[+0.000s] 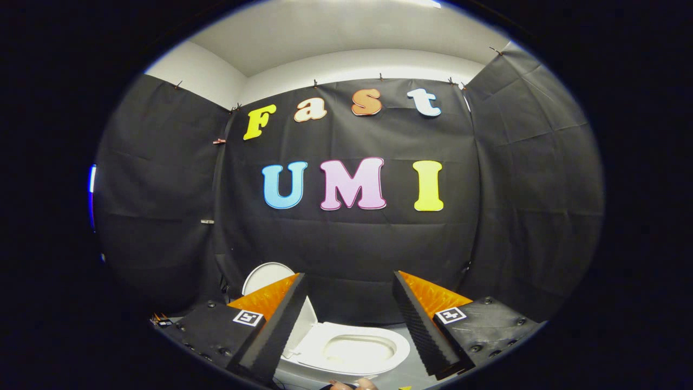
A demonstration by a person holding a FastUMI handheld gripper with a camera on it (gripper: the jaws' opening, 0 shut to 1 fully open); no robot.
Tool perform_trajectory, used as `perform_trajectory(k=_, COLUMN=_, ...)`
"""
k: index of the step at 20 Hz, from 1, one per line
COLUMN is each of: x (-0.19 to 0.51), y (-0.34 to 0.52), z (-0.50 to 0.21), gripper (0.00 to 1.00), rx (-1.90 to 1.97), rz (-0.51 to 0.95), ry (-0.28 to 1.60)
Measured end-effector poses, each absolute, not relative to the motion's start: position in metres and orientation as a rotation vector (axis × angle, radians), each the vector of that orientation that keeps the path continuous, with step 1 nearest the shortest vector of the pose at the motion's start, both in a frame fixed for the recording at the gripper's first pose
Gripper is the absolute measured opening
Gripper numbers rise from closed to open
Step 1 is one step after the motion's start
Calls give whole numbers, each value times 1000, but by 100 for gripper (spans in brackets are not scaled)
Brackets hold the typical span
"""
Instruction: Open the toilet lid.
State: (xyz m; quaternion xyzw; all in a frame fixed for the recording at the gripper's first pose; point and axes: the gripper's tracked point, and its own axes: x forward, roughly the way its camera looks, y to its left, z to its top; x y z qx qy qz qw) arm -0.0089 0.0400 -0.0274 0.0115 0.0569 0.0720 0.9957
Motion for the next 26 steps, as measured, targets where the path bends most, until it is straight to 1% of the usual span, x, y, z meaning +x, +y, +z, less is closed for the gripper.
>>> perform_trajectory(k=10, x=-9, y=34, z=-34, gripper=99, rx=53, rz=131, ry=144)
perform_trajectory(k=26, x=-11, y=28, z=-24, gripper=99, rx=47, rz=91, ry=98)
